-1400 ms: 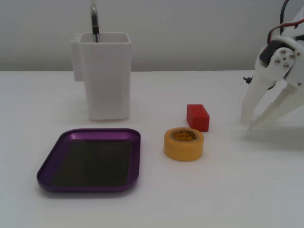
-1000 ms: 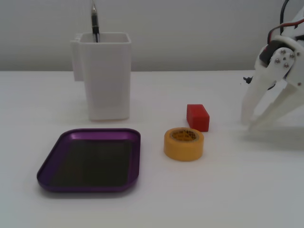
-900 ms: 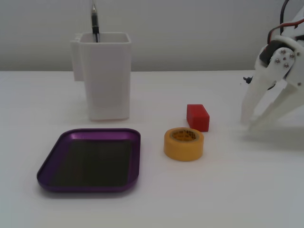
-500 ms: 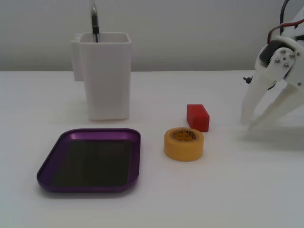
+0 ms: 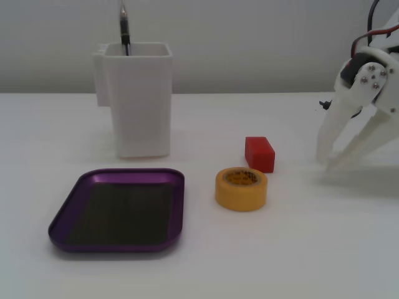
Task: Pick up the red cube and place it in the box.
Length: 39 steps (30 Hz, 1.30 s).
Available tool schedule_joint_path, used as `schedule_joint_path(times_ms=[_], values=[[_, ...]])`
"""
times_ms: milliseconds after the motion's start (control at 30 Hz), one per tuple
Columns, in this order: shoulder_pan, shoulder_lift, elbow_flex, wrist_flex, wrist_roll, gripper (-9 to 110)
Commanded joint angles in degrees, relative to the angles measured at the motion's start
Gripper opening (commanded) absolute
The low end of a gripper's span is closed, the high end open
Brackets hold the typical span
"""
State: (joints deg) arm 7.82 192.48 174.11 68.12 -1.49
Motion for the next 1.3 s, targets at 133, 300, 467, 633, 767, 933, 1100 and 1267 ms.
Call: schedule_joint_path(times_ms=[133,300,467,633,767,933,1100,1267], values=[[0.35,4.75,0.18,-0.53,-0.53,0],[1.05,4.75,-0.35,-4.22,-0.53,0],[1.23,3.87,-3.96,-11.25,-0.53,0],[1.93,3.69,-9.23,-13.18,-0.53,0],[8.61,1.58,-11.34,-13.27,-0.53,4],[12.22,-12.48,-18.72,-14.33,-0.53,16],[11.95,-35.16,-34.28,-13.27,-0.44,18],[11.95,-57.22,-48.96,-6.77,-5.89,24]])
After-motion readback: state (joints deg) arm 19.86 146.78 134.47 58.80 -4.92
